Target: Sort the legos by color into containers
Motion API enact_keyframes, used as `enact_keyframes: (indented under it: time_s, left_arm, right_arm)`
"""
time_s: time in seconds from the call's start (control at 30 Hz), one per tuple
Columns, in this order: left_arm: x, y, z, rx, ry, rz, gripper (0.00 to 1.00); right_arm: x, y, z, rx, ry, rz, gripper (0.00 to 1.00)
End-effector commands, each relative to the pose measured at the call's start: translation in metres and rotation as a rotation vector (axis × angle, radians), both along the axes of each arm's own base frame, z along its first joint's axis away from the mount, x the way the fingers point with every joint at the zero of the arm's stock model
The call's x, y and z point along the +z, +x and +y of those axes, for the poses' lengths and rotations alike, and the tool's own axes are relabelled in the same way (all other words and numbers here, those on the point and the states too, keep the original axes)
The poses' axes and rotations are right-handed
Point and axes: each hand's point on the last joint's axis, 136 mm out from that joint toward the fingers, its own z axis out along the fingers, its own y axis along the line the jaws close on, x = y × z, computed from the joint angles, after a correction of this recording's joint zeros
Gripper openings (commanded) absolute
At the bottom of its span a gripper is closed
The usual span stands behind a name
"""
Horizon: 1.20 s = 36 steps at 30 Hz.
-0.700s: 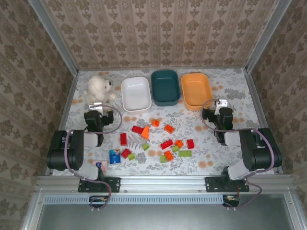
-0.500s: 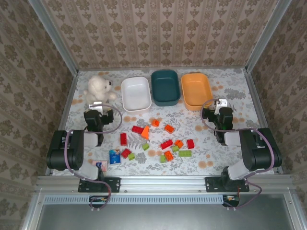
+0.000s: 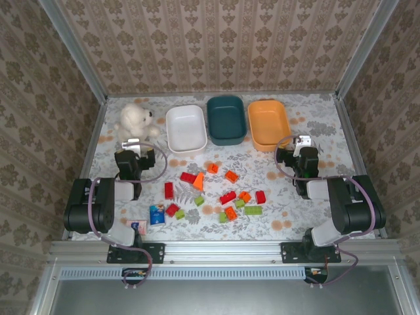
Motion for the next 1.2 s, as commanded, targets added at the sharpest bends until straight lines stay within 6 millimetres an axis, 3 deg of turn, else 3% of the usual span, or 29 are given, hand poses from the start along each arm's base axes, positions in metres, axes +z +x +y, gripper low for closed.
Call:
enact_keyframes:
  time_s: [0.0,0.57,0.67,0.83,1.0,1.1,1.17]
  left_arm:
    - [0.010,0.009,0.000,-0.011,0.006,-0.034,1.00]
    - [0.011,0.008,0.001,-0.008,0.011,-0.041,1.00]
    - [0.029,-0.002,0.004,0.064,0.072,-0.092,1.00]
    - [0.082,-0.021,-0.020,0.074,0.189,-0.157,1.00]
    - [0.126,-0.057,-0.028,0.101,0.127,-0.178,1.00]
    - [0.159,-0.080,-0.036,0.091,0.107,-0.222,1.00]
    - [0.188,-0.092,-0.046,0.057,0.065,-0.265,1.00]
  right_arm:
    - [0.012,0.009,-0.001,-0.007,-0.017,-0.044,1.00]
    - [0.012,0.009,-0.001,-0.006,-0.018,-0.045,1.00]
    - [0.019,0.003,0.003,0.001,-0.041,-0.083,1.00]
    - [0.069,-0.013,0.003,-0.067,-0.115,-0.148,1.00]
    - [0.161,-0.026,0.015,-0.053,-0.189,-0.263,1.00]
    - [0.234,-0.047,0.018,-0.102,-0.005,-0.310,1.00]
    - [0.256,-0.063,0.018,-0.143,0.206,-0.213,1.00]
